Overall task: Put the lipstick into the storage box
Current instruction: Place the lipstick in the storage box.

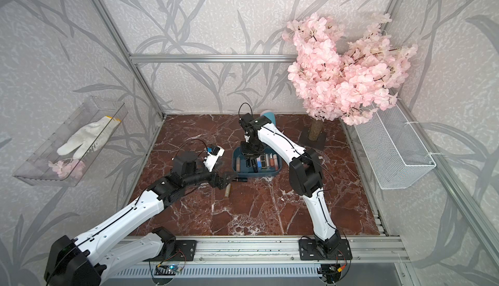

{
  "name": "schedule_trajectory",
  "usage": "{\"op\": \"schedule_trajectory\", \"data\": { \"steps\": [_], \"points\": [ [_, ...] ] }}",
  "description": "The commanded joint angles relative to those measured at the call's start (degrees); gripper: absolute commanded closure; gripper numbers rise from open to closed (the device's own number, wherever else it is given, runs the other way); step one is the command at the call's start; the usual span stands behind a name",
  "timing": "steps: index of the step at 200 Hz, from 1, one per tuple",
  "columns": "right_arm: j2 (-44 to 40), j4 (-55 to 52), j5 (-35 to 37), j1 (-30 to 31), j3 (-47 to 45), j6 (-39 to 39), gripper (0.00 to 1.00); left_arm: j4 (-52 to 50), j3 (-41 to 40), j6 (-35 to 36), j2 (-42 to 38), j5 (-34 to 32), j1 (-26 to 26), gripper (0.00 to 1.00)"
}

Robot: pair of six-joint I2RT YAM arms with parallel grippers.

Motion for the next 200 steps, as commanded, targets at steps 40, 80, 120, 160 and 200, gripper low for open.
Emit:
{"op": "schedule_trajectory", "data": {
  "steps": [40, 80, 120, 160, 200],
  "points": [
    [6.43, -2.62, -0.62, -0.63, 5.00, -1.18, 0.87, 7.07, 0.21, -6.71, 2.57, 7.54, 3.88, 0.00],
    [8.66, -2.83, 0.17, -0.86, 5.27, -1.78, 0.87, 6.76, -1.09, -7.17, 2.27, 7.59, 3.88, 0.00],
    [9.85, -3.04, 1.12, -0.97, 4.85, -2.58, 0.87, 5.63, -1.21, -5.85, 1.84, 7.54, 3.87, 0.00],
    [10.81, -3.02, 2.26, -0.95, 4.39, -3.01, 0.87, 5.68, -1.21, -5.56, 1.84, 7.86, 3.94, 0.00],
    [11.37, -2.96, 4.03, -0.96, 3.60, -3.47, 0.86, 3.71, -0.86, -3.56, 1.53, 8.26, 3.79, 0.00]
  ]
}}
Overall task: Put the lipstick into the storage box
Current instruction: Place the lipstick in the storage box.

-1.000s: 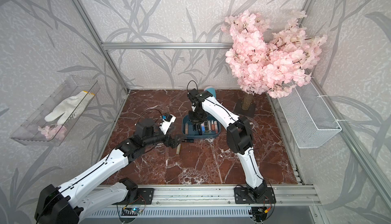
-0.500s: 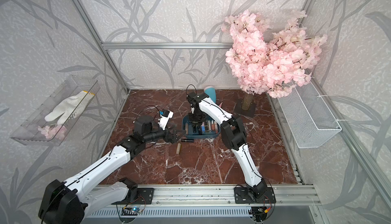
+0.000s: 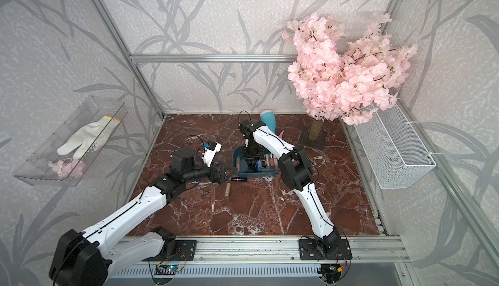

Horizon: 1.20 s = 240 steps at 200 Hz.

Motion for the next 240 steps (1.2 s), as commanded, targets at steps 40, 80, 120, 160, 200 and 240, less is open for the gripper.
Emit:
{"op": "schedule_trajectory", "data": {
  "steps": [40, 80, 120, 160, 200, 240],
  "points": [
    [1.68, -1.25, 2.80, -0.23, -1.06, -0.76, 0.84, -2.24, -0.07, 2.86, -1.64, 1.09, 0.09, 0.00],
    [1.97, -1.96, 4.53, -0.23, -1.11, -1.09, 0.83, -2.20, -0.07, 2.86, -1.70, 0.97, 0.10, 0.00],
    [2.09, -2.50, 5.96, -0.20, -1.15, -1.46, 0.79, -2.41, -0.24, 2.69, -1.81, 1.01, 0.10, 0.00],
    [2.09, -2.79, 6.31, -0.28, -1.07, -1.30, 0.73, -2.51, -0.07, 2.69, -1.90, 0.56, 0.10, 0.00],
    [1.75, -3.01, 6.67, -0.20, -0.89, -1.37, 0.71, -2.76, -0.07, 2.71, -2.23, 0.32, 0.09, 0.00],
    [0.90, -3.45, 7.15, -0.33, -0.80, -1.46, 0.67, -2.60, 0.02, 2.69, -2.38, 0.01, 0.09, 0.00]
  ]
}}
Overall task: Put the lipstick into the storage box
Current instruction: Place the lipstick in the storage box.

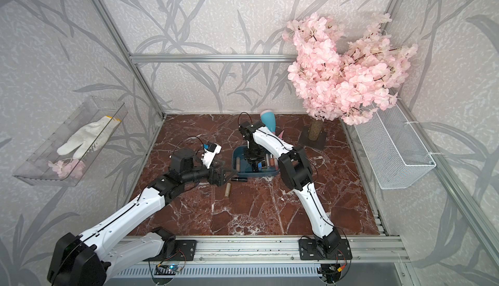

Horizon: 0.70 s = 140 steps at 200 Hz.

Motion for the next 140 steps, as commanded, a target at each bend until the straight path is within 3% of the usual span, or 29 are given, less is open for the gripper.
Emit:
{"op": "schedule_trajectory", "data": {
  "steps": [1, 140],
  "points": [
    [0.32, -2.35, 1.71, -0.31, -0.15, -0.28, 0.67, 0.07, 0.02, 0.74, -1.02, -0.05, 0.09, 0.00],
    [-5.20, -8.57, 1.92, -0.07, 8.55, -0.41, 0.64, -0.56, -0.50, 0.10, -4.43, -1.37, 0.11, 0.00]
  ]
}}
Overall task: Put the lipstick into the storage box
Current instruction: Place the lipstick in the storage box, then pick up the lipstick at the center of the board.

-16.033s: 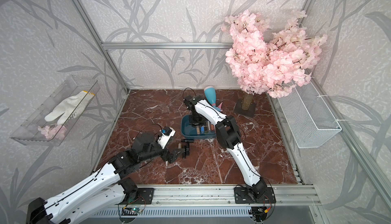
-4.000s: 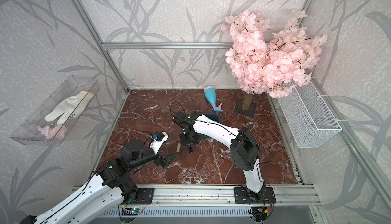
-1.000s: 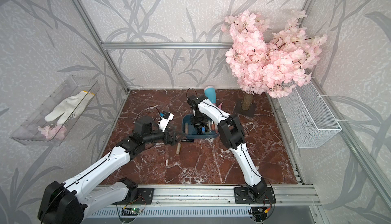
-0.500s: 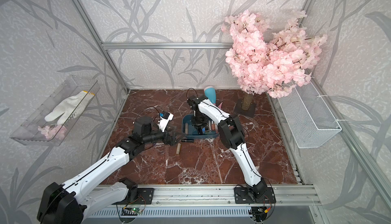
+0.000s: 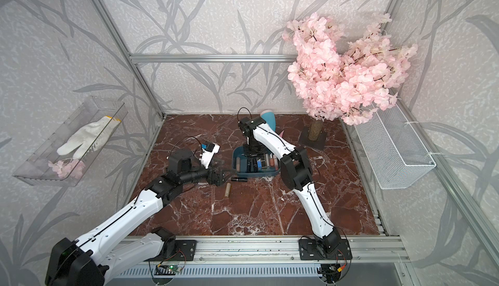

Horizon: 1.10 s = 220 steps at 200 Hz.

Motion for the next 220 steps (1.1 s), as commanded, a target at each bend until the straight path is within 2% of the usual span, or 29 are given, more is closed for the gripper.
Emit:
{"op": "schedule_trajectory", "data": {
  "steps": [1, 43, 81, 157, 188, 220],
  "points": [
    [-4.69, -3.52, 0.45, -0.05, 2.06, -0.19, 0.64, -0.45, -0.55, 0.22, -2.06, -0.73, 0.15, 0.00],
    [-8.58, -4.53, -0.17, 2.60, 1.43, -0.04, 0.63, -2.00, -2.94, 0.86, -6.69, -0.69, 0.12, 0.00],
    [-12.73, -3.66, -1.48, 6.43, -2.82, 0.89, 0.63, -3.61, -6.37, -1.56, -14.04, -2.75, 0.09, 0.00],
    [-15.72, 6.18, -6.22, 19.04, -15.67, 8.99, 0.61, -13.74, -9.79, -3.02, -30.42, -7.01, 0.02, 0.00],
    [-15.12, 9.75, -5.79, 20.66, -19.69, 11.13, 0.59, -16.11, -10.09, -3.87, -34.34, -6.89, 0.04, 0.00],
    [-15.05, 14.08, -5.36, 20.98, -23.68, 12.28, 0.56, -17.18, -9.23, -4.21, -35.04, -6.14, 0.01, 0.00]
  ]
}}
